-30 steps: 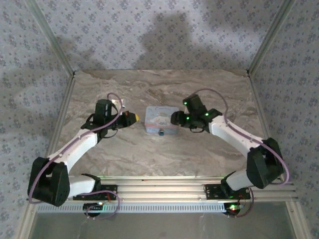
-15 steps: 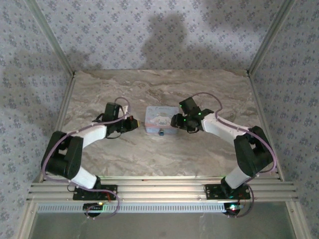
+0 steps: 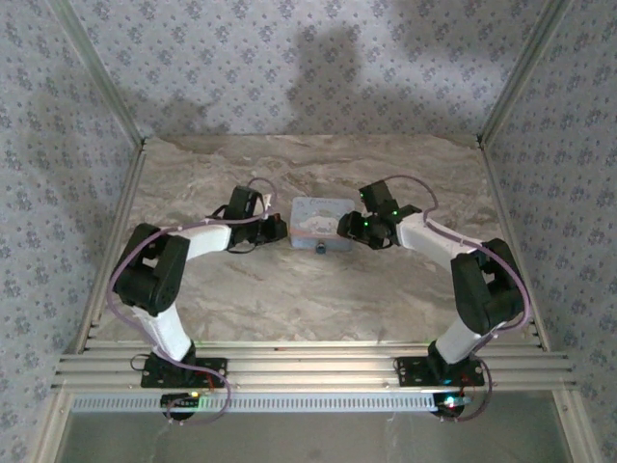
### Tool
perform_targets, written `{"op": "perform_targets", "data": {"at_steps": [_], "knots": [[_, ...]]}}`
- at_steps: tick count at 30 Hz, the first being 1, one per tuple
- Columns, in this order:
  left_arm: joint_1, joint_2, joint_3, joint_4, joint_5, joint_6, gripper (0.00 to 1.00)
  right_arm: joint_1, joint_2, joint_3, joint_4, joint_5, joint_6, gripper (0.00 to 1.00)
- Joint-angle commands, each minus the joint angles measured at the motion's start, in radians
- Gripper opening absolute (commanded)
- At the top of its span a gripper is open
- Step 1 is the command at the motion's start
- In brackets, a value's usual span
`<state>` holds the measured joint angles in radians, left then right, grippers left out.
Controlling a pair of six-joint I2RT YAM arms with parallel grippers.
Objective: Unlock a padlock with a key
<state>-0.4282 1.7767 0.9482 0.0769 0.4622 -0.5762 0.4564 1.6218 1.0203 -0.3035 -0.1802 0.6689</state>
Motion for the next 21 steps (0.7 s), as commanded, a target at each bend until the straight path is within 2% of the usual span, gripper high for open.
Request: {"op": "perform_targets", "data": {"at_steps": [1,8,13,17,21], "knots": [[-0.017,-0.005,0.030,0.049,0.015,-0.011,0.00,0.020,-0.017,0.031,-0.052,-0.004,-0.019,0.55],[0.000,-0.160,-0.064,-0.034,-0.080,0.008,0.00,0.045,-0.198,0.029,-0.186,0.239,0.023,0.60],[0.015,-0.319,-0.142,-0.127,-0.078,0.031,0.00,0.188,-0.312,0.003,-0.220,0.446,0.065,0.59],[0.017,-0.431,-0.165,-0.281,-0.137,0.034,0.00,0.342,-0.297,-0.036,-0.187,0.556,0.140,0.59],[0.016,-0.574,-0.266,-0.290,-0.108,0.020,0.00,0.452,-0.156,-0.018,-0.160,0.600,0.220,0.59]]}}
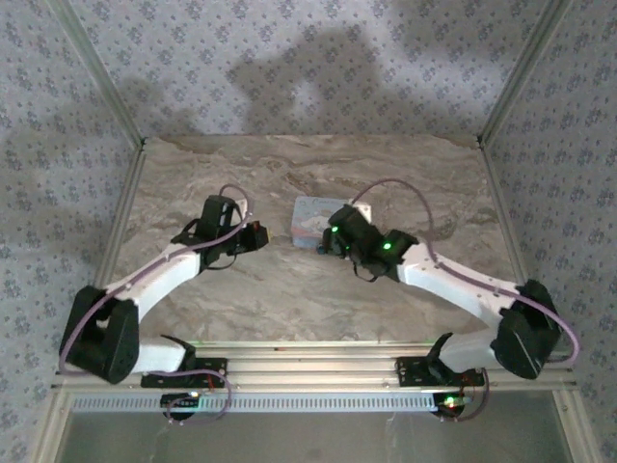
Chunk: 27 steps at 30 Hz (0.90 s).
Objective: Unlock a padlock with a key
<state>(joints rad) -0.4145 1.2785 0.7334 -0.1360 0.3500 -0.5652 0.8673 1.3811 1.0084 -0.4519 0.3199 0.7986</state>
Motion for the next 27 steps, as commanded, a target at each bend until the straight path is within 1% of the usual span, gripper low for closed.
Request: {"op": "perform_targets", "data": {"at_steps": [1,4,7,11,16,20,24,27], "knots": [[0.002,-0.115,-0.080,-0.073,0.024,0.015,0.00,0.058,0.134,0.016,-0.011,0.100,0.108,0.59],[0.000,-0.216,-0.146,-0.085,0.073,0.041,0.00,0.098,0.266,0.095,-0.029,0.131,0.134,0.59],[-0.001,-0.300,-0.195,-0.098,0.106,0.049,0.00,0.114,0.362,0.157,-0.064,0.172,0.161,0.59],[-0.003,-0.376,-0.246,-0.079,0.146,0.053,0.00,0.114,0.415,0.166,-0.026,0.189,0.186,0.58],[-0.004,-0.386,-0.262,-0.045,0.165,0.038,0.00,0.099,0.470,0.176,-0.002,0.185,0.177,0.57],[-0.009,-0.383,-0.294,0.019,0.176,0.018,0.00,0.087,0.508,0.176,0.041,0.187,0.176,0.55],[-0.009,-0.386,-0.292,-0.014,0.161,0.033,0.00,0.072,0.526,0.208,0.042,0.173,0.174,0.54],[-0.010,-0.398,-0.333,0.046,0.170,0.004,0.00,0.065,0.526,0.193,0.067,0.169,0.173,0.54]]}}
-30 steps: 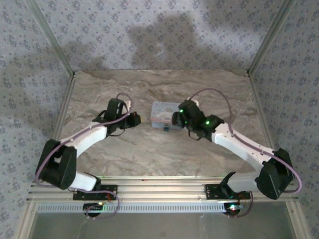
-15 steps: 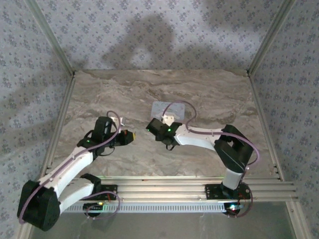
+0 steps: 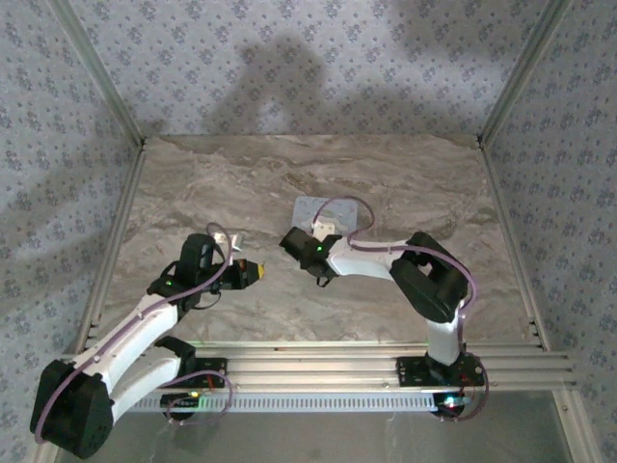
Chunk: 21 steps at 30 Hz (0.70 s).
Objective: Unlock a padlock with a key
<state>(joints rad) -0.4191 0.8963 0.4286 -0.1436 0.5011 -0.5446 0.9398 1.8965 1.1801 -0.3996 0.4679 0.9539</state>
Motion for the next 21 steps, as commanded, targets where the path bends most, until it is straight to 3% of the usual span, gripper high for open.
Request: {"op": "perform_targets", "data": {"at_steps": [1,21], "knots": [[-0.007,-0.016,-0.040,0.071,0.026,-0.021,0.00,-0.010,0.011,0.021,0.020,0.020,0.020,0.54],[-0.008,0.004,-0.041,0.062,0.037,0.005,0.00,-0.030,0.021,0.033,0.041,0.028,-0.032,0.47]]}}
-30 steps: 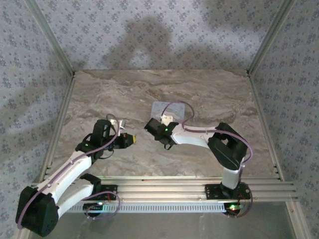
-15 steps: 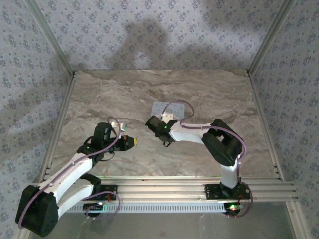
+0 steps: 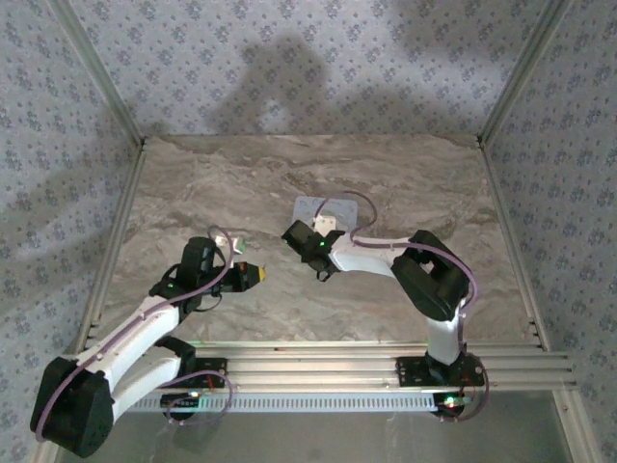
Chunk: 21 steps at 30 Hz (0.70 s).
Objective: Unlock a padlock with a key
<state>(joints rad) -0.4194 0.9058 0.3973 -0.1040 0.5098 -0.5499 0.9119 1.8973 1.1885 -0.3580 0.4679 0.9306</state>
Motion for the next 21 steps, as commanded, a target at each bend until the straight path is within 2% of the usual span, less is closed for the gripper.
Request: {"op": "perform_targets", "data": {"at_steps": [1,15,21], "knots": [[-0.009,-0.007,-0.011,0.023,0.030,0.010,0.00,-0.003,0.023,0.025,0.001,0.033,-0.006,0.47],[-0.009,-0.019,-0.016,-0.008,0.046,0.047,0.00,-0.001,0.077,0.028,0.070,0.148,-0.018,0.41],[-0.009,-0.019,-0.025,-0.011,0.042,0.065,0.00,0.000,0.076,0.049,0.067,0.146,-0.068,0.31]]}}
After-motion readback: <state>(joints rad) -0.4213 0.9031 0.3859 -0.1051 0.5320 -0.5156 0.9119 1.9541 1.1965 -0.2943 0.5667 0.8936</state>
